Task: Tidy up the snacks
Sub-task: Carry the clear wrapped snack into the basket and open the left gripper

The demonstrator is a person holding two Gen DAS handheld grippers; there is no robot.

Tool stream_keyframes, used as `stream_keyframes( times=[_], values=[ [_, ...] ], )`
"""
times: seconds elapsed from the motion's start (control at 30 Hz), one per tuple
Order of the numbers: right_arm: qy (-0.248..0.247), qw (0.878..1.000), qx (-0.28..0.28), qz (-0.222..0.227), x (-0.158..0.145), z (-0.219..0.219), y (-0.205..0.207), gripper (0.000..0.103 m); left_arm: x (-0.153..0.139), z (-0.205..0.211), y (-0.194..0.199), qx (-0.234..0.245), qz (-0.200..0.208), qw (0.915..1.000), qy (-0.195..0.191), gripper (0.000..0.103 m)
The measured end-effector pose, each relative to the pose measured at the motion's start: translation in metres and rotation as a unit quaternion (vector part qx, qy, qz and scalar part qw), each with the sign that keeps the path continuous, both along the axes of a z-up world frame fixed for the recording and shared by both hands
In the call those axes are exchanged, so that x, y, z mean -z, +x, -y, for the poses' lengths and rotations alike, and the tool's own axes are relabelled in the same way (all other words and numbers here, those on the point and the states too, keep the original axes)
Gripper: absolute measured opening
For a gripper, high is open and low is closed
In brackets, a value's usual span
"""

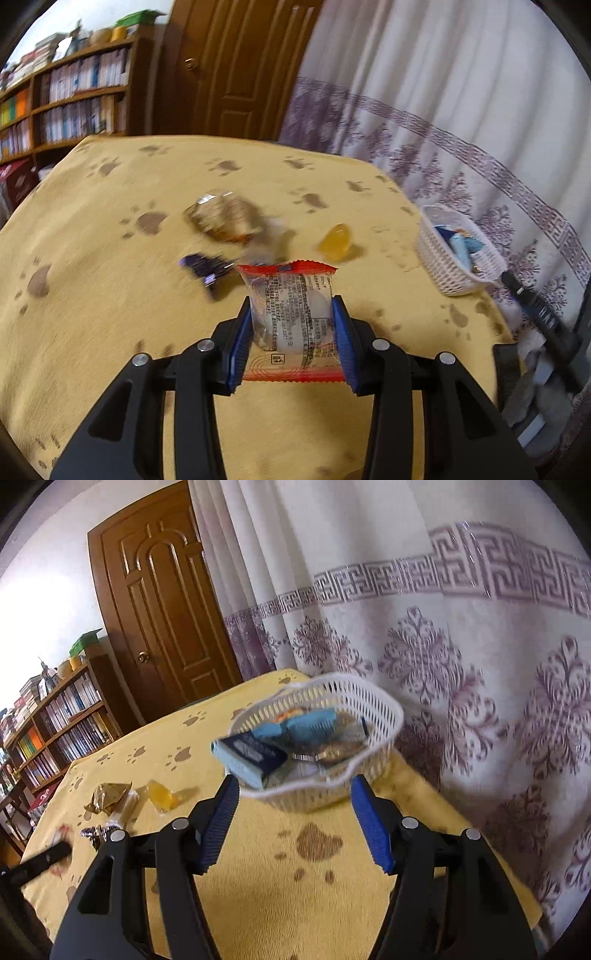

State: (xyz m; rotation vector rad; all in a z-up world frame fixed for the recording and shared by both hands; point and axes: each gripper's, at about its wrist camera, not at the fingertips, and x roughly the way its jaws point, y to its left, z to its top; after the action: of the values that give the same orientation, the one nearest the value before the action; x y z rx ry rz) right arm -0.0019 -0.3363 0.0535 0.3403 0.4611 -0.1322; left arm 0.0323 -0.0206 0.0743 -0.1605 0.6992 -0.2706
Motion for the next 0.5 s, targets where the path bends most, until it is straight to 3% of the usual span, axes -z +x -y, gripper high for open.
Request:
stream_keyframes(
  times=[0.23,0.5],
  values=[
    [0.014,0.999,-0.017,-0.041,0.027,-0.008,0.0,0.065,-0.026,0.062,0.015,0.056,0.018,0.9981,0.017,0.041],
    [0.034,0.999,-0.023,-0.036,0.036,-0.003,-0.006,0.068,-0.05,0.136,0.041,0.128,0.034,0.9908,0.03,0.042]
  ],
)
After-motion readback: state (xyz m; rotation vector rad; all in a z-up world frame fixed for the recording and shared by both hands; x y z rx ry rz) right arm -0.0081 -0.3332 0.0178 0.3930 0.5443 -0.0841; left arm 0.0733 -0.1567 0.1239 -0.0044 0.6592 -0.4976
